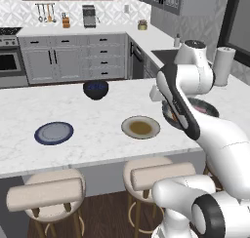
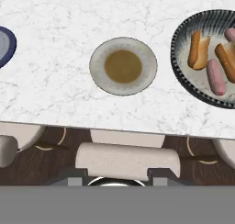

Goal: Place one bun and one sausage from the bowl on each plate.

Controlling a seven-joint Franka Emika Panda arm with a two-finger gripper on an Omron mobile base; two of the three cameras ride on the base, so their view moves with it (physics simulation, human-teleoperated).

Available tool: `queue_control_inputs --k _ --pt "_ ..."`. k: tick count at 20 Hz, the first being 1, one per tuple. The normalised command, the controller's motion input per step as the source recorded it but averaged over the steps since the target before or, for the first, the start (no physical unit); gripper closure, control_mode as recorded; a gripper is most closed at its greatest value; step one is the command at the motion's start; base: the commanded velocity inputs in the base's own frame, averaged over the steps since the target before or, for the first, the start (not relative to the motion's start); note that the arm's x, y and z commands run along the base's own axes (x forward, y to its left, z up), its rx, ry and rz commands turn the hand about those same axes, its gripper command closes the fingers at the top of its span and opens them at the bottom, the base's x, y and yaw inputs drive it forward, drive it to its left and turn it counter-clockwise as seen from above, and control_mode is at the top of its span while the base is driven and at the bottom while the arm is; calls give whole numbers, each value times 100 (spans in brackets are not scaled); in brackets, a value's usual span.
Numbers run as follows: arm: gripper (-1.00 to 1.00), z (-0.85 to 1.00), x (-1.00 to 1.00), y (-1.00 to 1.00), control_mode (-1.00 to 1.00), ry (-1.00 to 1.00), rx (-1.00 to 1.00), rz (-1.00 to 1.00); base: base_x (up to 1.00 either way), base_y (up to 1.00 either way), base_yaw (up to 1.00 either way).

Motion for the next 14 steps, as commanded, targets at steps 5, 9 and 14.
queue_control_inputs --k 5,9,14 --pt "-100 0 -1 -53 -100 0 0 -5 0 0 0" --pt "-100 0 0 -100 -100 1 0 -12 0 0 0" --pt "-100 -20 0 -100 -100 3 0 -15 0 0 0"
